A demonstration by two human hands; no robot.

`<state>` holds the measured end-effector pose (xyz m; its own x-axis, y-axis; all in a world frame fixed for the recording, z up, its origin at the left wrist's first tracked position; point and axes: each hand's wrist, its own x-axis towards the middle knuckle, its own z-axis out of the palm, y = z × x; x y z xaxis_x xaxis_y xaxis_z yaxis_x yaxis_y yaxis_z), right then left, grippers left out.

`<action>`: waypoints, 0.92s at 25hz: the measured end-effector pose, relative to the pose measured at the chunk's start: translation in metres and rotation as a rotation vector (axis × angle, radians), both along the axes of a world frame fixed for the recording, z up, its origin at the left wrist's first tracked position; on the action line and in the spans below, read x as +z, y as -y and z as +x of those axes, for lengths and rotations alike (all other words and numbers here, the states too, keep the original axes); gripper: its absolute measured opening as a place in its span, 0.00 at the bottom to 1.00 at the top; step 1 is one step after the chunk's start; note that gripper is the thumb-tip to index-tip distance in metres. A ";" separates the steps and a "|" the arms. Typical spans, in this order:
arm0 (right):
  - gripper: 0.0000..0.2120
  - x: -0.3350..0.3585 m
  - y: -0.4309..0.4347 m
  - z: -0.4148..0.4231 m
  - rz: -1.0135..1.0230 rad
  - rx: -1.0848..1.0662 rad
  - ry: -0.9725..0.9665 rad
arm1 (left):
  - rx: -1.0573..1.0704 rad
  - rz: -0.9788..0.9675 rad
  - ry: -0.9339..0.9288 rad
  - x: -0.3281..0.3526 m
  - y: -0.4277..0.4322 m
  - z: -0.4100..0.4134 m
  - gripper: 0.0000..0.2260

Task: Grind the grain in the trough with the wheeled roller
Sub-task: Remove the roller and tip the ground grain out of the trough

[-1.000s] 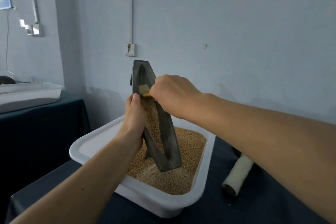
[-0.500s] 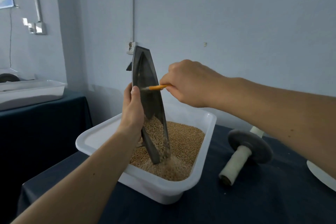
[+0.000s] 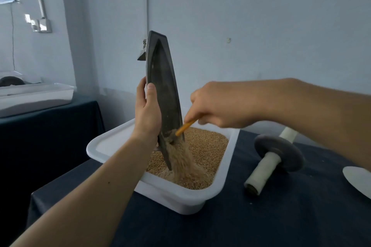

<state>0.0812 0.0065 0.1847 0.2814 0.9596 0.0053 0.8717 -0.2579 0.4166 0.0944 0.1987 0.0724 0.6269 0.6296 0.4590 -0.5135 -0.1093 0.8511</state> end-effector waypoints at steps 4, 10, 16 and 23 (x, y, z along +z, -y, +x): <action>0.11 0.001 -0.002 0.001 0.146 0.034 0.147 | 0.031 0.050 0.038 0.000 0.000 -0.003 0.18; 0.18 -0.037 0.001 -0.005 0.088 0.041 0.118 | 0.083 0.135 0.086 -0.001 0.000 -0.004 0.19; 0.13 -0.012 0.016 0.002 0.003 0.062 0.023 | 0.148 0.269 0.106 -0.002 0.004 -0.008 0.20; 0.25 -0.053 0.013 -0.010 0.091 0.032 0.094 | 0.225 0.347 0.128 -0.003 0.006 -0.010 0.19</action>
<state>0.0715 -0.0066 0.1315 0.2452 0.9624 0.1171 0.8384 -0.2712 0.4729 0.0848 0.1929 0.0692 0.4163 0.5387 0.7325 -0.5429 -0.4989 0.6755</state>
